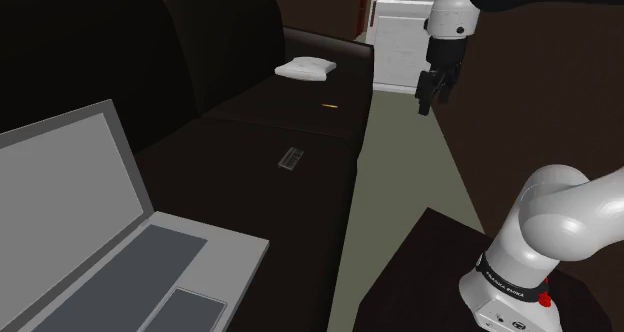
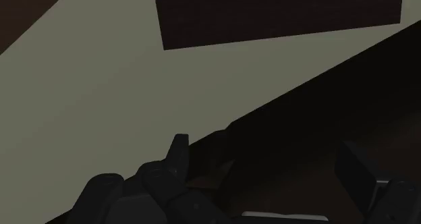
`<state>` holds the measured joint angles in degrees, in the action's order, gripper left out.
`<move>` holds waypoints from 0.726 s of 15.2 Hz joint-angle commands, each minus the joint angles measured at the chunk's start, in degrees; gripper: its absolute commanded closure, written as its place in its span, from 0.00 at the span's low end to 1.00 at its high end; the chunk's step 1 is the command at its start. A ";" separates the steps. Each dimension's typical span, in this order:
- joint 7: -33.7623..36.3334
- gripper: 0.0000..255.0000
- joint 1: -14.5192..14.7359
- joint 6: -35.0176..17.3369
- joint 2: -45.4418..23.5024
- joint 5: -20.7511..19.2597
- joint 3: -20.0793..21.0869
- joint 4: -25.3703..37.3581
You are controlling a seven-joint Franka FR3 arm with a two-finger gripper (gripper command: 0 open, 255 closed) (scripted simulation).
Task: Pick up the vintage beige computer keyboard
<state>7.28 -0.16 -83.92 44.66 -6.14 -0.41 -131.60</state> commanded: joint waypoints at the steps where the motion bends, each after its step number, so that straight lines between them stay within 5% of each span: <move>1: 0.00 0.00 0.00 0.00 0.00 0.00 0.00 0.00; 11: 21.26 0.00 -1.49 -12.18 -14.54 9.72 7.73 1.60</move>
<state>26.47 -1.39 -94.85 32.34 2.84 6.73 -131.05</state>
